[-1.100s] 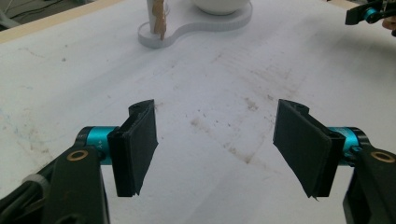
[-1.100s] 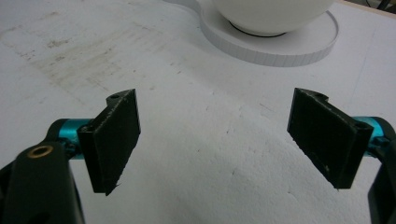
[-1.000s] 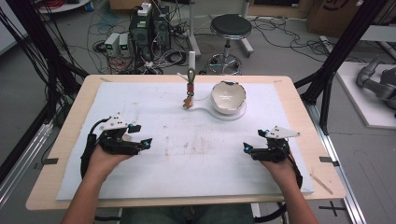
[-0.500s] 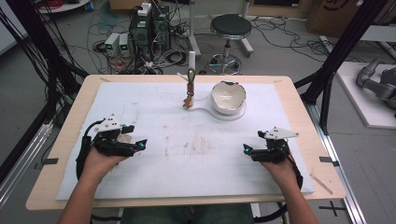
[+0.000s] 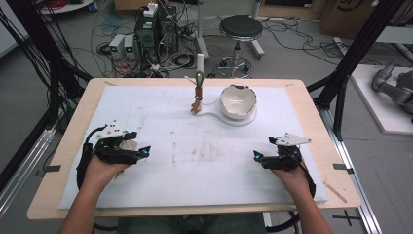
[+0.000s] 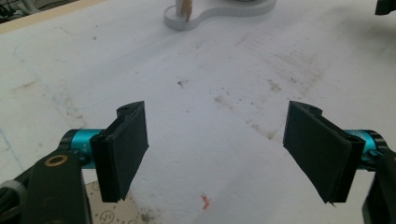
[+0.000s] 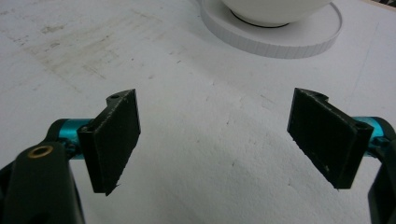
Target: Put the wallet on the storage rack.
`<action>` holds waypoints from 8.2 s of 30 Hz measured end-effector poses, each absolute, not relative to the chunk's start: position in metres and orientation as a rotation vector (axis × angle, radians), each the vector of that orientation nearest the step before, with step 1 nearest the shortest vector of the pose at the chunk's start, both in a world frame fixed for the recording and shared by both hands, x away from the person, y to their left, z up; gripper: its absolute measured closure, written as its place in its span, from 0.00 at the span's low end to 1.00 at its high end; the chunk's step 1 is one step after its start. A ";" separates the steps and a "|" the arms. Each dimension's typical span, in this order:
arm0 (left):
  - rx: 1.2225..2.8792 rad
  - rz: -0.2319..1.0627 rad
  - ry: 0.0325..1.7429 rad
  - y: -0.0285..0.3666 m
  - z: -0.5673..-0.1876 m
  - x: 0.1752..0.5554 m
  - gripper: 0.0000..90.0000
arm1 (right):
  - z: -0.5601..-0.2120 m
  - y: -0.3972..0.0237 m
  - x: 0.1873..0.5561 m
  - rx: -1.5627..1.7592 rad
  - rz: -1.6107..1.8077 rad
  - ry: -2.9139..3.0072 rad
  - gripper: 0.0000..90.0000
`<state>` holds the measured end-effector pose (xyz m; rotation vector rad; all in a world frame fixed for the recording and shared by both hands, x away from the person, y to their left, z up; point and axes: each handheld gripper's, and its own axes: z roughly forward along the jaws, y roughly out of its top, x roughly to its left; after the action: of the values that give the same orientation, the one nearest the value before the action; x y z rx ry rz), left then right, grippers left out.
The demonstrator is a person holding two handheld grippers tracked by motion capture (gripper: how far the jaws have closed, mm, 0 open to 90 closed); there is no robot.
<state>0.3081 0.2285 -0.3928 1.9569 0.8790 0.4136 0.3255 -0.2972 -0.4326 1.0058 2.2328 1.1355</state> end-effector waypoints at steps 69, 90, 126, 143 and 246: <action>2.095 0.419 0.947 0.234 -0.407 0.302 0.41 | -0.428 -0.272 0.332 0.930 1.126 2.258 0.19; 2.185 0.334 0.584 0.119 -0.355 0.363 0.41 | -0.431 -0.296 0.302 0.979 1.099 2.230 0.19; 2.339 0.316 0.529 -0.013 -0.333 0.469 0.41 | -0.436 -0.298 0.301 0.964 1.085 2.259 0.19; 2.439 0.311 0.572 -0.057 -0.349 0.505 0.40 | -0.437 -0.300 0.301 0.965 1.092 2.259 0.19; 2.031 0.405 0.877 0.211 -0.412 0.318 0.30 | -0.436 -0.289 0.313 0.928 1.102 2.275 0.19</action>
<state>0.3184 0.2105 -0.4116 2.0314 0.8765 0.4054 0.3126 -0.2893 -0.4365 0.9276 2.2754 1.1018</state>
